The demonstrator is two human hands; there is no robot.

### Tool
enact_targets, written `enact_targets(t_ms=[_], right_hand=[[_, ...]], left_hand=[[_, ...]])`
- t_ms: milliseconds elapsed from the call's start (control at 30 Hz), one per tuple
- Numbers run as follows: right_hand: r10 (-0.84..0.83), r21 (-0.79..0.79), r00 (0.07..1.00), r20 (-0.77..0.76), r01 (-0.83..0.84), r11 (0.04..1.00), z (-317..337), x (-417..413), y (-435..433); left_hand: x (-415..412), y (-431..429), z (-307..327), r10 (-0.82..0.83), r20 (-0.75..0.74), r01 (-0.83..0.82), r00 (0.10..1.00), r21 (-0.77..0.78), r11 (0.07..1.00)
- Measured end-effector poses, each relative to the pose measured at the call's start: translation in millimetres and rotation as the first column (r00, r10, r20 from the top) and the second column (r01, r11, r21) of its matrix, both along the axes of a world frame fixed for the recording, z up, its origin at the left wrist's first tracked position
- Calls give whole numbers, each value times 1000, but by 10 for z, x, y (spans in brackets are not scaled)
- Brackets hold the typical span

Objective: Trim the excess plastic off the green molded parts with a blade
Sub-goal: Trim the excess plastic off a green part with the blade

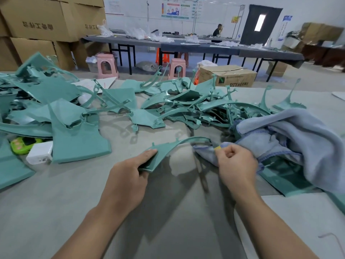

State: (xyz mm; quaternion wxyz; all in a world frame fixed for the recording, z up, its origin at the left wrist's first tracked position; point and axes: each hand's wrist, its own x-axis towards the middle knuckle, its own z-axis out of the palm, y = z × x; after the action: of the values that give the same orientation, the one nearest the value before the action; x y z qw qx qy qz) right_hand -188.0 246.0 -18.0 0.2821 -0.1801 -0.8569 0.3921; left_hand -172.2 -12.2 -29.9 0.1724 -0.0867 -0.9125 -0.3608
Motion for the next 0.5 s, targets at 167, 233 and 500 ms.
enact_targets(t_ms=[167,233,500], right_hand=[[487,45,869,-85,-485,873,4,165,-414],[385,-32,921,-54,-387,921,-32,74,-357],[51,-116,998,20,-49,992,-47,-4,-8]], left_hand=[[-5,-15,6,20,-12,-20,1000,-1,1000],[-1,-34,13,20,-17,-20,1000,6,1000],[33,-52,58,27,-38,-27,999,-4,1000]])
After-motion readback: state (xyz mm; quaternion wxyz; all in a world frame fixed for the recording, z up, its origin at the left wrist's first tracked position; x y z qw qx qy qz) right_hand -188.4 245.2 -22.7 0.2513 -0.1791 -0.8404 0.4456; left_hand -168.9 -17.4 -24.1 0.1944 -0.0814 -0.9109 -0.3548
